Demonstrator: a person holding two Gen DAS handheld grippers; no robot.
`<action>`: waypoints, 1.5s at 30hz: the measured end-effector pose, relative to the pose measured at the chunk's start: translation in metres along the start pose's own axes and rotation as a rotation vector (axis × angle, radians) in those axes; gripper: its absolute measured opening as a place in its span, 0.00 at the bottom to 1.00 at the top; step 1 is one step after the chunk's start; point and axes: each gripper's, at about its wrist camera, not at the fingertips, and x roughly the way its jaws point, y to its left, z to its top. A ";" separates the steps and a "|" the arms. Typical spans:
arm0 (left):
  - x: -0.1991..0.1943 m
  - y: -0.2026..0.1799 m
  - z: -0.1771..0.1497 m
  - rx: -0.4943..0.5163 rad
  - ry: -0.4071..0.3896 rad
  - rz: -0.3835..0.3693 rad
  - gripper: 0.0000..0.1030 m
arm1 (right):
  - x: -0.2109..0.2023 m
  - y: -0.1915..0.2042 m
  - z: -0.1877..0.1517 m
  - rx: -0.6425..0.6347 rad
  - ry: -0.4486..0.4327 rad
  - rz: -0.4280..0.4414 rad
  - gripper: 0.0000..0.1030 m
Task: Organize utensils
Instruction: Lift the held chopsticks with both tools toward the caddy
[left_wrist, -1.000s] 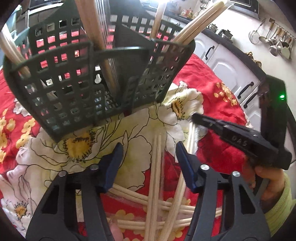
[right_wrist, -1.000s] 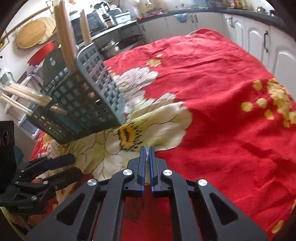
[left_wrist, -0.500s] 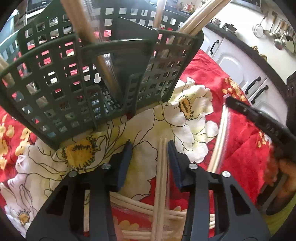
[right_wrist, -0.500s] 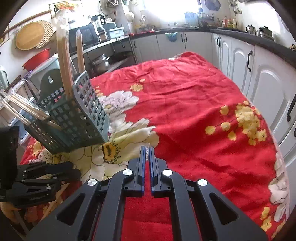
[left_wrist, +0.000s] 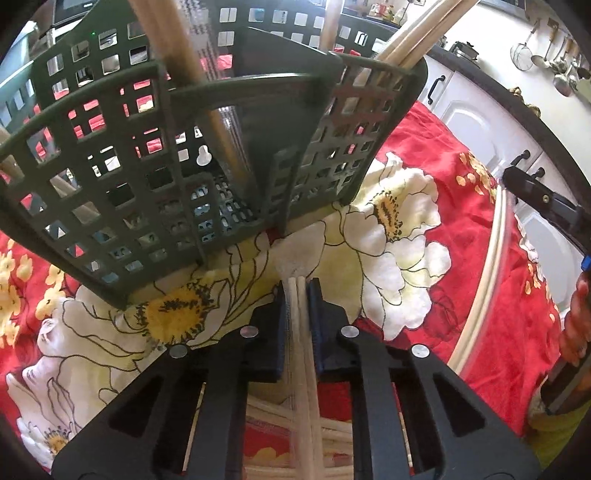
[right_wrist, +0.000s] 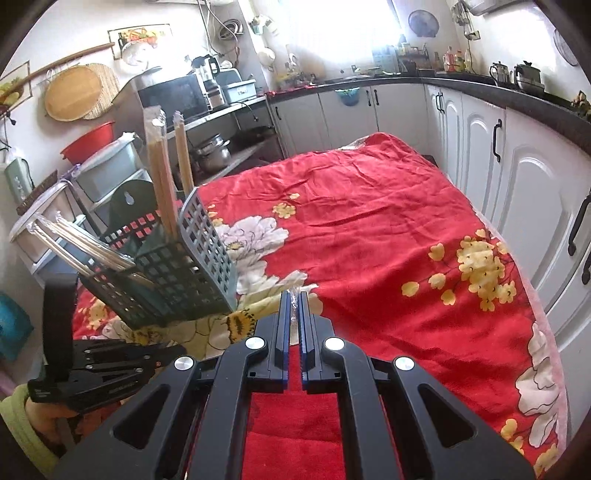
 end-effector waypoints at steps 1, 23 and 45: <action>0.000 0.000 0.000 0.000 0.000 -0.003 0.06 | -0.001 0.001 0.000 0.001 -0.003 0.005 0.04; -0.108 0.023 0.002 -0.056 -0.236 -0.060 0.03 | -0.044 0.043 0.020 -0.076 -0.087 0.164 0.04; -0.195 0.031 0.008 -0.115 -0.499 -0.057 0.02 | -0.079 0.096 0.038 -0.188 -0.154 0.276 0.03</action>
